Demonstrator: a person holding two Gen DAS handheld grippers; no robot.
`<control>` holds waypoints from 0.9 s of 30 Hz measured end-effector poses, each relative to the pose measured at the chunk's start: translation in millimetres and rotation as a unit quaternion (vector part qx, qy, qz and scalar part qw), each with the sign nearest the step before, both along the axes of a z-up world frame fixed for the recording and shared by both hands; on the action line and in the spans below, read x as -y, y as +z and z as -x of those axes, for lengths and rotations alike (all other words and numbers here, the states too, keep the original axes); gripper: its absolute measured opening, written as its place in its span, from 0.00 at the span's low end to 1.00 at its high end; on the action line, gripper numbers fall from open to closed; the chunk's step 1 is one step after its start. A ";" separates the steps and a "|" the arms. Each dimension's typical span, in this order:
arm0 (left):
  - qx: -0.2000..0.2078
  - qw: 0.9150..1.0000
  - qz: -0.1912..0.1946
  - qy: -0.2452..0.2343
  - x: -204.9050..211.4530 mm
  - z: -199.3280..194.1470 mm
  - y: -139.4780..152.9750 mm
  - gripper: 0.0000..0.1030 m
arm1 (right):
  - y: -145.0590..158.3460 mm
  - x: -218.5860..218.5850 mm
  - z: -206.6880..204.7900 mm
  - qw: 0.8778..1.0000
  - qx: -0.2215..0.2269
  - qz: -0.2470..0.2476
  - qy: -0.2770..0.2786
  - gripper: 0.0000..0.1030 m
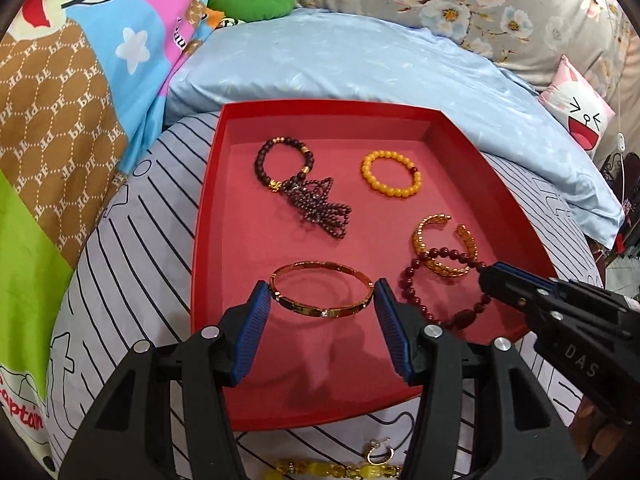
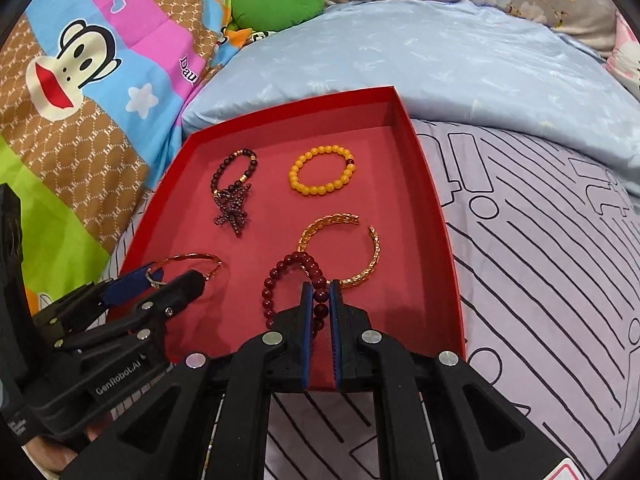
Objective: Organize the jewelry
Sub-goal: 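Open both tools to release the bangle and red bracelet inside the box, then withdraw both tools from the box toward the yellow bracelet and gold ring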
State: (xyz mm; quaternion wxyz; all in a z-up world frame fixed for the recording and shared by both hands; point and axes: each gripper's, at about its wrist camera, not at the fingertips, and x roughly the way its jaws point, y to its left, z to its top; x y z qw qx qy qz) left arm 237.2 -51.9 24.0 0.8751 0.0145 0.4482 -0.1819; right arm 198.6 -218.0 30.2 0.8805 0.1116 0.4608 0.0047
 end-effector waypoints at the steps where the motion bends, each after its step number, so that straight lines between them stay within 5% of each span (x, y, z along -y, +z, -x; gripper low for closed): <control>1: -0.002 1.000 0.001 0.001 -0.3 -0.5 -0.4 0.50 | 0.0 -0.1 0.4 1.000 0.000 0.003 0.000 0.08; 4: 0.000 1.000 0.007 0.004 -2.1 -0.7 -0.6 0.53 | 0.3 -2.3 2.1 1.000 0.003 0.013 -0.002 0.14; 8: 0.011 1.000 0.004 0.010 -2.9 2.8 4.8 0.65 | 5.8 -0.5 7.5 1.000 0.014 0.012 -0.012 0.35; 27: 0.032 0.999 0.000 0.031 -15.1 35.7 29.0 0.65 | 31.9 -2.4 42.0 0.999 0.038 0.005 -0.020 0.35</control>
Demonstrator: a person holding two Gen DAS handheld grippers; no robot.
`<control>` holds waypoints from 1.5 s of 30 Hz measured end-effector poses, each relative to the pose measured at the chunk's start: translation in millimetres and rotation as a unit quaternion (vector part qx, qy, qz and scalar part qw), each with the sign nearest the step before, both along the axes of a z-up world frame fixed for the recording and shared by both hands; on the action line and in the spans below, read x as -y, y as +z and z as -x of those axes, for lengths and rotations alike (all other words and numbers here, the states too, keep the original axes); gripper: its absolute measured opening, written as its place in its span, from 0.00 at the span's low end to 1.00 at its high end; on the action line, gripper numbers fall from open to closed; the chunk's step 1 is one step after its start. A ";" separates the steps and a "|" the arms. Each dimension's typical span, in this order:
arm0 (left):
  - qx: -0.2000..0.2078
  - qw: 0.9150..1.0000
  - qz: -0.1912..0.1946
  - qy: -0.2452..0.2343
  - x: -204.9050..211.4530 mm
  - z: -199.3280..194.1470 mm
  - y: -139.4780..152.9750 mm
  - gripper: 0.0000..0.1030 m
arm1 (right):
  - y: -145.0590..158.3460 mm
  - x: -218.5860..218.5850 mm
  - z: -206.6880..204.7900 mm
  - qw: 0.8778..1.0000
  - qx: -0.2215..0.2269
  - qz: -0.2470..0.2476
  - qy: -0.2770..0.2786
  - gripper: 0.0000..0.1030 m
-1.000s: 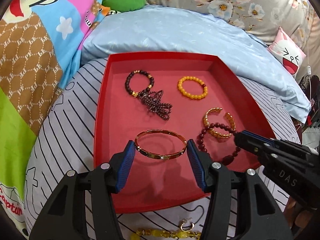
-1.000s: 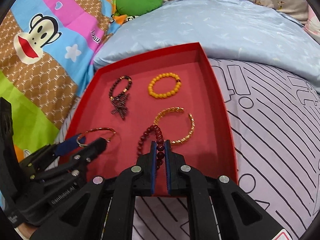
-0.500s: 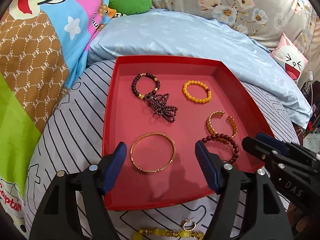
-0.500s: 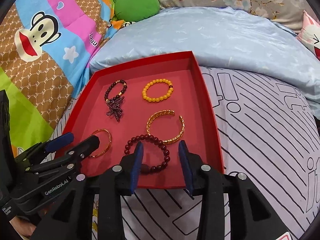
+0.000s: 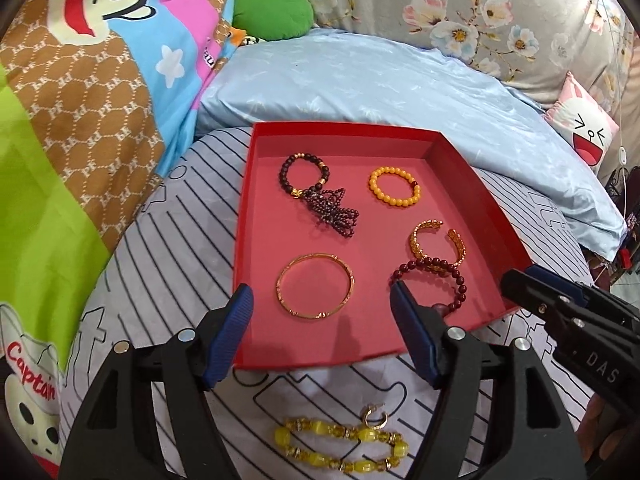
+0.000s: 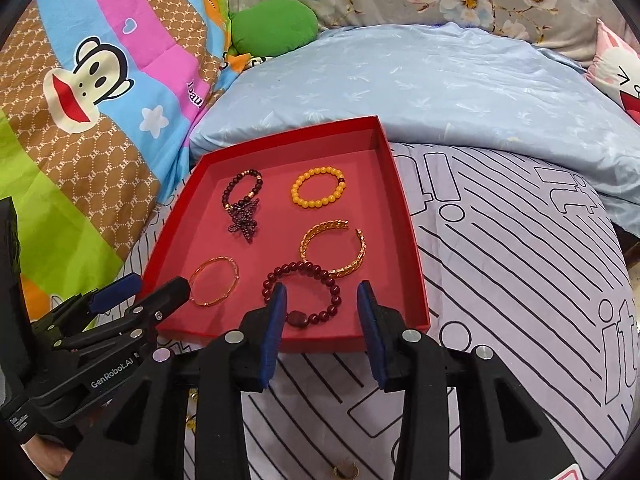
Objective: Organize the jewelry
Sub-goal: 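Withdraw both tools from the box toward the yellow bracelet and gold ring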
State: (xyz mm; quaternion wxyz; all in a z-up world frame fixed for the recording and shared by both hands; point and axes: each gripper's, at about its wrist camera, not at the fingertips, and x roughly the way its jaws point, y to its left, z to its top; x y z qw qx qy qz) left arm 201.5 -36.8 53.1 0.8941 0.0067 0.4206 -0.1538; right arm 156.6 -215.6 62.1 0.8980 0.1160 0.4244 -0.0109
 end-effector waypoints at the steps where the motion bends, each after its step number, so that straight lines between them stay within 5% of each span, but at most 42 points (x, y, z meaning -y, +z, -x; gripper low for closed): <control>1: 0.001 1.000 -0.001 0.003 -1.1 2.8 1.5 0.65 | 0.7 -1.1 1.9 1.000 0.001 0.000 0.001 0.35; 20: 0.003 1.000 -0.014 0.025 -16.8 56.2 16.8 0.66 | 6.8 -18.6 68.0 1.000 0.004 0.026 0.008 0.38; 34: -0.034 0.999 -0.023 0.035 -35.0 105.6 -12.1 0.67 | -26.2 -5.7 130.7 0.999 -0.038 0.036 -0.008 0.43; 45: -0.051 0.998 -0.021 0.041 -46.9 130.9 -29.7 0.67 | -50.0 -18.8 142.7 0.998 -0.055 0.042 0.003 0.44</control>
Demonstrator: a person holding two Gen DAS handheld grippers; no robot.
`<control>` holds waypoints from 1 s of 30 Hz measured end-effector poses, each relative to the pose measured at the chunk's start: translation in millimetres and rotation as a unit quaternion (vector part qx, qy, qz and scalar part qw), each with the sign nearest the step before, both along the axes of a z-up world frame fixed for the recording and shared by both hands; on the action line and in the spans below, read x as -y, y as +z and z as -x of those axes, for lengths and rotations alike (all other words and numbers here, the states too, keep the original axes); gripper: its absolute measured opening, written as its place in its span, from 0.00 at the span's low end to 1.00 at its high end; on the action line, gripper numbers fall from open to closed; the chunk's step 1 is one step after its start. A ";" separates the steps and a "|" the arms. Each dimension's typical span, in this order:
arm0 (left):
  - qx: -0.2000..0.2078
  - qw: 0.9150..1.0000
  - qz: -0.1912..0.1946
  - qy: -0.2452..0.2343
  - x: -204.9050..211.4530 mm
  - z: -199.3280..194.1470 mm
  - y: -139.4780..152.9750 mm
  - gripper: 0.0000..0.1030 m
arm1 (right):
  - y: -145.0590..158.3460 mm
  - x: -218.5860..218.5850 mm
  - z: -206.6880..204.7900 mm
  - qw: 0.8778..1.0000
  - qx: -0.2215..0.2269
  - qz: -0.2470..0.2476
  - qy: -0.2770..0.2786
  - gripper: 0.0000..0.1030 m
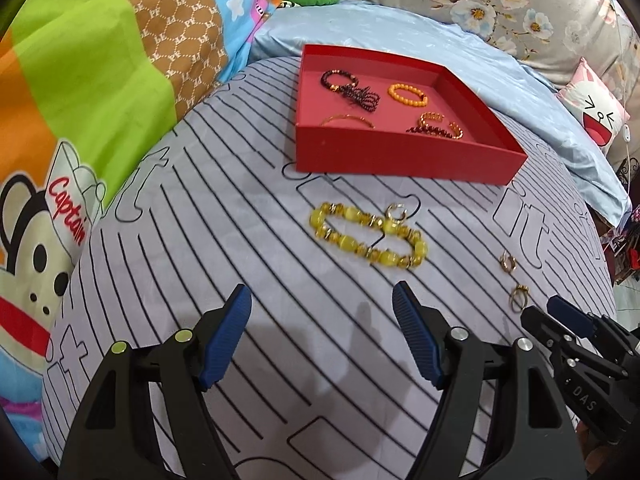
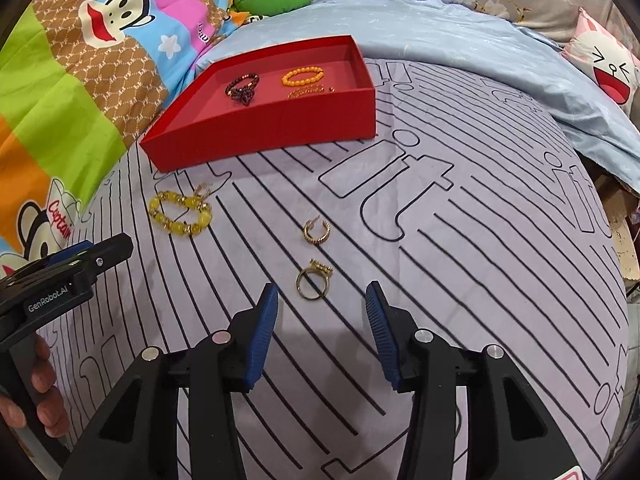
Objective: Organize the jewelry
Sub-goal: 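Withdraw both tools from the box toward the yellow bracelet and gold ring, then grasp the gold ring with the right tool while the left tool grasps the yellow bead bracelet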
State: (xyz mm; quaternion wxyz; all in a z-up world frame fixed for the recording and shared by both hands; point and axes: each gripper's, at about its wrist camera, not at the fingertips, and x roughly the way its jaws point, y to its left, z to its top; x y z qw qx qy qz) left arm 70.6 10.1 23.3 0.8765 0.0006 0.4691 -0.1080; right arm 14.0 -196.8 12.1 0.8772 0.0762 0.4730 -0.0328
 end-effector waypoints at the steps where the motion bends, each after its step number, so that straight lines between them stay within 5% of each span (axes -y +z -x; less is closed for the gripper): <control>1: -0.001 1.000 -0.001 0.001 -0.4 1.4 -0.7 0.67 | -1.2 -1.8 0.0 1.000 0.000 0.002 0.001 0.44; 14: -0.007 1.000 0.002 0.011 -7.4 5.9 -2.6 0.67 | -7.9 -8.8 -10.4 1.000 -0.001 0.012 0.008 0.39; 30: -0.009 1.000 0.008 0.014 -0.9 -21.7 -4.7 0.67 | -9.7 -10.2 -14.6 1.000 0.005 0.025 0.008 0.07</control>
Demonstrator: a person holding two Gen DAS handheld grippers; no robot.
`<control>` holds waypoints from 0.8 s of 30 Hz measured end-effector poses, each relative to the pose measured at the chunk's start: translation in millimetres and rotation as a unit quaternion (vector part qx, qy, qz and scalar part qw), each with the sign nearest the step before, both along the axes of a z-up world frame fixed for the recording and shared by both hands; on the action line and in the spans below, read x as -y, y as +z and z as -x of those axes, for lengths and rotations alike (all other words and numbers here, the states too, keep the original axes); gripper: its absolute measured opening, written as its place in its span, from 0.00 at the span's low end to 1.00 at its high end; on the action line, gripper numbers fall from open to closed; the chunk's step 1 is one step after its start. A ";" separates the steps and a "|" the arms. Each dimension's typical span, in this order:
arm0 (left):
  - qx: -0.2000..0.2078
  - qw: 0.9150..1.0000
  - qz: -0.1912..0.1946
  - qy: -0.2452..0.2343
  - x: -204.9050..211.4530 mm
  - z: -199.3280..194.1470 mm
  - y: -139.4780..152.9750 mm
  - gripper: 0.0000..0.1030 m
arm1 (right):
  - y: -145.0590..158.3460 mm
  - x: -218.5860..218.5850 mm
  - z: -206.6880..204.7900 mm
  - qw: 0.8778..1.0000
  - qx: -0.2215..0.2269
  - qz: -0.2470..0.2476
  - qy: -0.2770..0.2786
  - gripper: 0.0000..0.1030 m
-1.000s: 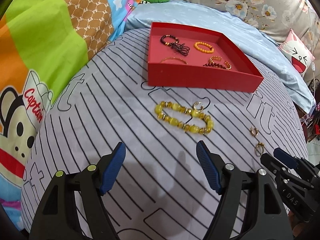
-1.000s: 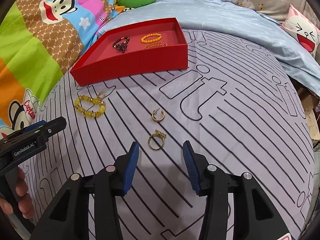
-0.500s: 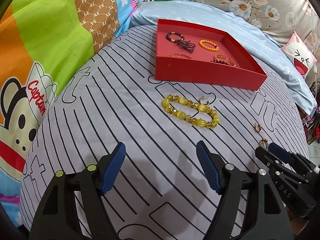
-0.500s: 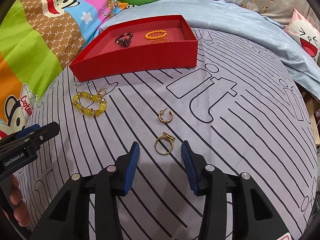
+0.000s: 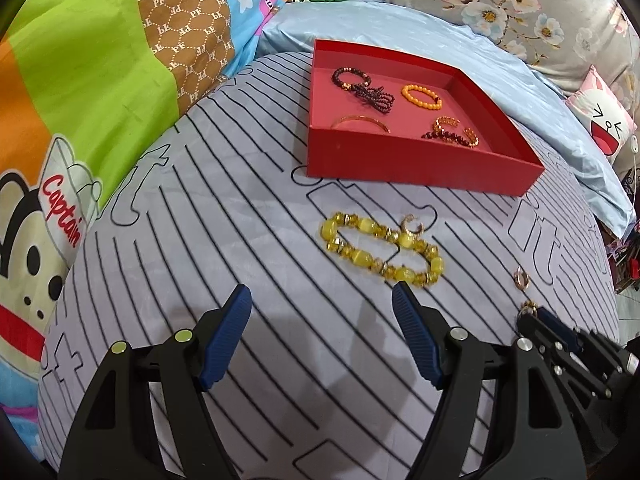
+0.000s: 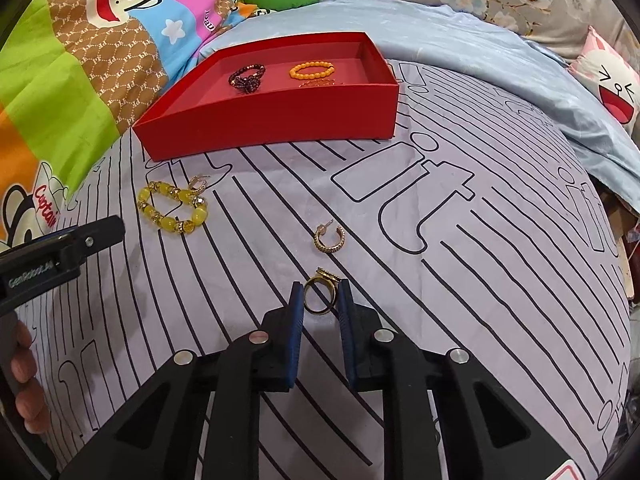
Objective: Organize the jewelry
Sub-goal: 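Grasp the gold ring with the right tool while the left tool grasps the yellow bead bracelet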
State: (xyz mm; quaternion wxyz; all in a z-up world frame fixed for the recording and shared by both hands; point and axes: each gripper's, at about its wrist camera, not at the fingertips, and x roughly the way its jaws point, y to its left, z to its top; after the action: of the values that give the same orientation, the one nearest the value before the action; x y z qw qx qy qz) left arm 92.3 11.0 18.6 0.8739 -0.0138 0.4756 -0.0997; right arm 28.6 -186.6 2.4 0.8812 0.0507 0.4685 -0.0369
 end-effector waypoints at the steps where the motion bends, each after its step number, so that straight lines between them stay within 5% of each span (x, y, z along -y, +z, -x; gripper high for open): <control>1: 0.000 1.000 0.001 0.001 0.8 -3.9 -0.5 0.66 | 0.3 0.8 -0.7 1.000 -0.002 -0.007 0.001 0.06; 12: -0.011 1.000 -0.003 -0.005 15.5 -30.5 -15.3 0.59 | -1.5 3.5 -1.6 1.000 -0.008 -0.026 0.001 0.10; 16: -0.003 1.000 -0.017 -0.009 23.4 -34.7 -18.8 0.57 | 0.9 -0.4 1.2 1.000 -0.003 -0.026 0.004 0.32; 22: 0.000 1.000 -0.021 -0.016 28.3 -38.9 -19.0 0.44 | -1.4 -11.7 -3.3 1.000 -0.002 -0.013 0.015 0.32; 24: 0.001 1.000 -0.021 -0.017 28.8 -39.0 -19.1 0.43 | -2.1 -15.0 -5.5 1.000 0.001 0.004 0.016 0.25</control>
State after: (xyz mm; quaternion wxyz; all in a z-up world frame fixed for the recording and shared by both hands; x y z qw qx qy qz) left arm 131.2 -17.7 -0.5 0.8726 0.0124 0.4770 -0.1045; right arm 34.1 -171.6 0.3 0.8823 0.0392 0.4684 -0.0243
